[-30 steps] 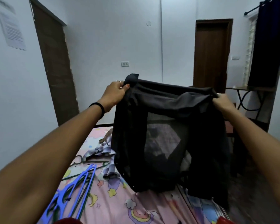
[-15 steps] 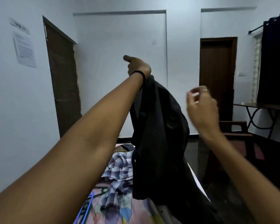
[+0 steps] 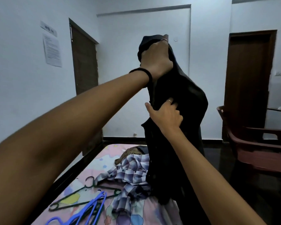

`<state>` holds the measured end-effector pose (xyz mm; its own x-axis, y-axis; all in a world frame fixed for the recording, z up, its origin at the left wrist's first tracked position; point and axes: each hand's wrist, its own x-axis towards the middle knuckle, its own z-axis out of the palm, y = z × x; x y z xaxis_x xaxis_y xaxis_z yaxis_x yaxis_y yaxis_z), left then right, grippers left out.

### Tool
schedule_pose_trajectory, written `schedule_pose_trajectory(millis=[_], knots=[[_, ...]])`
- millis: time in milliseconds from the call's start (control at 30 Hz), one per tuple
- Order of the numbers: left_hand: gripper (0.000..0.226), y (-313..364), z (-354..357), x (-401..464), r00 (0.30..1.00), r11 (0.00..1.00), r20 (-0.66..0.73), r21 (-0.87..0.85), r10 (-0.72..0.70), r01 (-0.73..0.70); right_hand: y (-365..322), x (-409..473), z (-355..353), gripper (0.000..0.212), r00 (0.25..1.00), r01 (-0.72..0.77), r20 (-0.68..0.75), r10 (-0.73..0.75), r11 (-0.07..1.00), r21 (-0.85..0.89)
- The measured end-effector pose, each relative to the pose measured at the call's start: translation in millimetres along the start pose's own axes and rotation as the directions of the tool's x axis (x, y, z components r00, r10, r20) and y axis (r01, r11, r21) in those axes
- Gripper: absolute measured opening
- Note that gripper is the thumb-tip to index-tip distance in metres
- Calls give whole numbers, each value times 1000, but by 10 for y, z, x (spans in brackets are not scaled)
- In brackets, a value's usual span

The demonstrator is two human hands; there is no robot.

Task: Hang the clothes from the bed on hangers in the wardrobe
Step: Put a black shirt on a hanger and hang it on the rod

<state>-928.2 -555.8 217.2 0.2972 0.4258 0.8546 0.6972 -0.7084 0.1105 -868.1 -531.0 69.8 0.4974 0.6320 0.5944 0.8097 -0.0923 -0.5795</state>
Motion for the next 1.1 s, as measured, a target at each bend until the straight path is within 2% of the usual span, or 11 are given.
schedule_pose_trajectory(millis=[133,267,333,467,567,667,700,800,900,1033,1100], knots=[[69,-137,48,109,992,959,-86,275,95,-68,-28,249,-21,74,976,37,211,-57,995,98],[48,-500,-84,203,981,911,-176,411,83,-3,194,514,-229,30,826,232,495,-268,963,135],[43,-701,-163,224,981,891,-190,453,48,44,292,665,-381,29,778,247,564,-276,960,128],[33,-905,-259,213,985,867,-172,492,4,82,230,753,-766,28,822,196,503,-265,963,187],[27,-836,-250,188,994,865,-109,496,-16,68,-101,372,-774,55,789,116,528,-313,921,372],[17,-690,-219,176,998,866,-58,500,9,22,-449,-58,-535,71,798,111,529,-288,934,340],[12,-644,-218,170,998,866,-52,501,29,0,-530,-151,-432,70,824,140,501,-266,951,275],[34,-575,-253,172,994,844,-65,535,92,-43,-570,-252,-135,44,884,247,394,-251,967,62],[33,-619,-380,158,991,829,-72,556,117,-58,-404,-157,83,22,895,183,392,-211,977,106],[28,-799,-524,63,996,802,-64,597,61,-11,-155,96,68,40,923,21,375,-90,982,186],[19,-909,-573,7,997,789,-72,613,12,35,-54,290,-66,32,949,18,308,-73,984,176]])
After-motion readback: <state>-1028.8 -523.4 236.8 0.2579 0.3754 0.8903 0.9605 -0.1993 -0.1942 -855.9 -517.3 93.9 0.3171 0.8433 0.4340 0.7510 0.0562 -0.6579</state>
